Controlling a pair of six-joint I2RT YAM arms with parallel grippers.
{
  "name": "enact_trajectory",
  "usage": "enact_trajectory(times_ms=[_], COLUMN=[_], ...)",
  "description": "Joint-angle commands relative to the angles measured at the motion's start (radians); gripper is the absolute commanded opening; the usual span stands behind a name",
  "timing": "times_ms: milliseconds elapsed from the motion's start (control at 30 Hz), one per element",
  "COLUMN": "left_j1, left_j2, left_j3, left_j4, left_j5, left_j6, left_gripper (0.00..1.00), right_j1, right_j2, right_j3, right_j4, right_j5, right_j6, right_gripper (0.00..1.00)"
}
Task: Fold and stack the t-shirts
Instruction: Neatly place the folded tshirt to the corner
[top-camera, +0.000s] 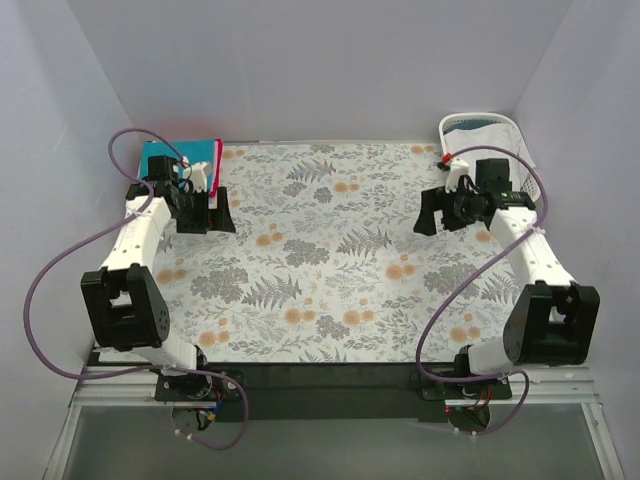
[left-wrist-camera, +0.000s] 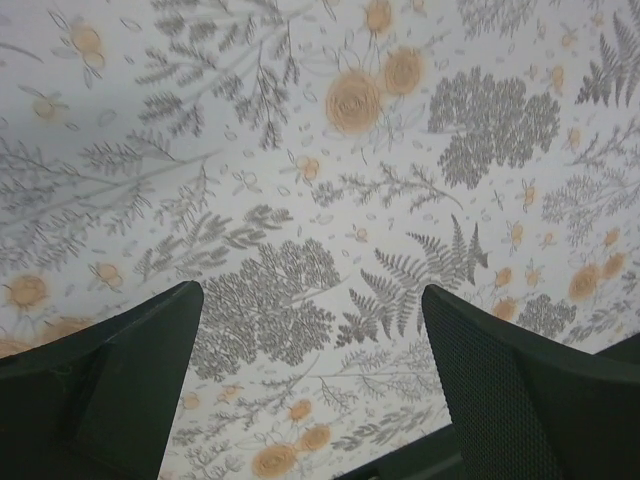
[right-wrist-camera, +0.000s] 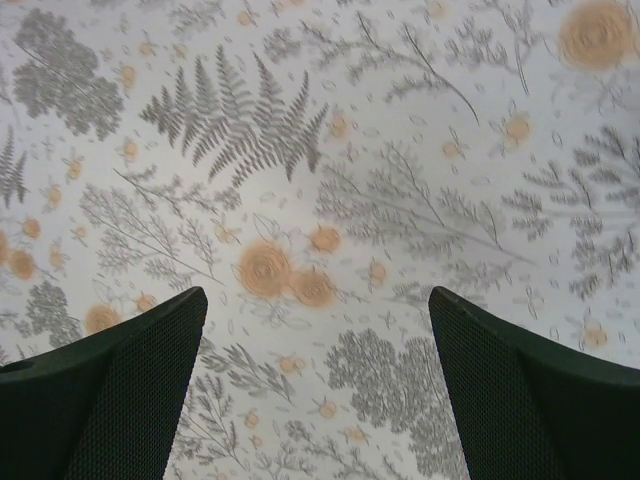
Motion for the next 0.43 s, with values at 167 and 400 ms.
enact_trajectory(times_ms=[167,400], left_j1=[-0.016,-0.018], left_j2=[-0.18,-0.275], left_j3=[-0.176,-0.232], left_j4=[0.097,0.123], left_j5=[0.01,0.014], left_j6=[-0.031,-0.058], left_gripper=[0.92,0.92], right_j1=[-0.06,-0.06], right_j2=[-0.261,-0.399], right_j3=[-0.274,-0.34], right_j4=[-0.1,-0.099], right_j5=[0.077,0.077], right_j6=[-0.098,-0.097], right_gripper=[0.98,0.98])
